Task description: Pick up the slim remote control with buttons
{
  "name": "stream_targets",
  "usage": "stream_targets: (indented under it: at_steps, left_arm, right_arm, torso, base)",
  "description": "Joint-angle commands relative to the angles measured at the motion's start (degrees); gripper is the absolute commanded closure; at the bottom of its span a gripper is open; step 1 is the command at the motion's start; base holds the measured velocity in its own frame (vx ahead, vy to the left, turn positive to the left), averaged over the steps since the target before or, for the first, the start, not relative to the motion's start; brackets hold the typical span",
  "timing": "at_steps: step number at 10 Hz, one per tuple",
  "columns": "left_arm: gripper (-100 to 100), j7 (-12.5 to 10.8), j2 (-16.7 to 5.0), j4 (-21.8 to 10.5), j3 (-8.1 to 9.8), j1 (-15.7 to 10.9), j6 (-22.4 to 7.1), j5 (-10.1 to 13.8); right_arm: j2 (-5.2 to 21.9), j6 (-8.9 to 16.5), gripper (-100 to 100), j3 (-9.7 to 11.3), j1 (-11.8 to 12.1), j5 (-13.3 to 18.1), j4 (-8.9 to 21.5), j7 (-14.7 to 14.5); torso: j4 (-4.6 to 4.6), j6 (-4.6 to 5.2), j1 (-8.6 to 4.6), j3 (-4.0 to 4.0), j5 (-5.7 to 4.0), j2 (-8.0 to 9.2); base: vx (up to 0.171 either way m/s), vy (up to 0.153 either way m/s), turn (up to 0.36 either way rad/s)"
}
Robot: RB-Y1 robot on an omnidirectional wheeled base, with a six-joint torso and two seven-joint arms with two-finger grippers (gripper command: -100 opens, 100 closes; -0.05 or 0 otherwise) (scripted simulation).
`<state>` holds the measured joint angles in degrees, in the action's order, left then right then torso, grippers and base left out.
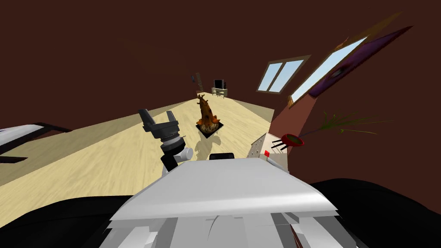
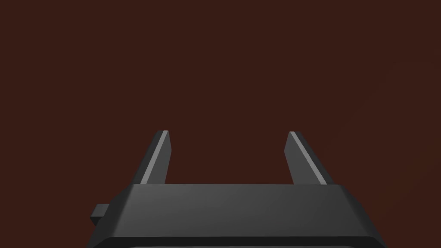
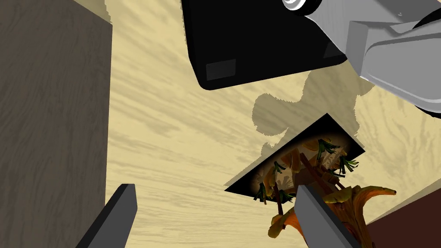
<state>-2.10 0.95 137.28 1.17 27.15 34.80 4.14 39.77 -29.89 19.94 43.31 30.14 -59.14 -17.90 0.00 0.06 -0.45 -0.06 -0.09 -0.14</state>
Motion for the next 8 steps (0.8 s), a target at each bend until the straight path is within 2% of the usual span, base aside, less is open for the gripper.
stream_targets:
  at_steps: [1,2,4,5,8]
  left_arm:
    - [0,0.0,0.0,0.0,0.0,0.0,0.0,0.0]
    - [0,0.0,0.0,0.0,0.0,0.0,0.0,0.0]
    - [0,0.0,0.0,0.0,0.0,0.0,0.0,0.0]
    - [0,0.0,0.0,0.0,0.01,0.0,0.0,0.0]
    - [0,0.0,0.0,0.0,0.01,0.0,0.0,0.0]
  right_arm:
    - [0.6,0.4,-100,0.6,-0.2,0.4,2.9,0.0]
    - [0.6,0.4,-100,0.6,-0.2,0.4,3.0,0.0]
    - [1.5,0.8,-100,1.3,-0.2,1.0,5.8,-0.4]
    - [1.5,0.8,-100,1.3,-0.2,1.0,6.5,-0.4]
    - [3.0,1.5,-100,2.9,-0.6,2.1,12.0,-1.1]
  torso:
    - [0.0,0.0,0.0,0.0,0.0,0.0]
    - [0.0,0.02,-0.06,0.0,-0.01,0.0]
    - [0.0,-0.02,-0.04,0.0,-0.01,0.0]
    - [0.0,0.07,-0.04,0.0,-0.02,0.01]
    - [0.0,0.06,-0.04,0.0,-0.02,0.01]
  base:
    - [-0.022,-0.063,0.355]
    - [-0.009,-0.044,0.063]
    - [-0.025,-0.058,0.327]
    - [-0.009,-0.031,-0.011]
    - [-0.032,-0.061,0.315]
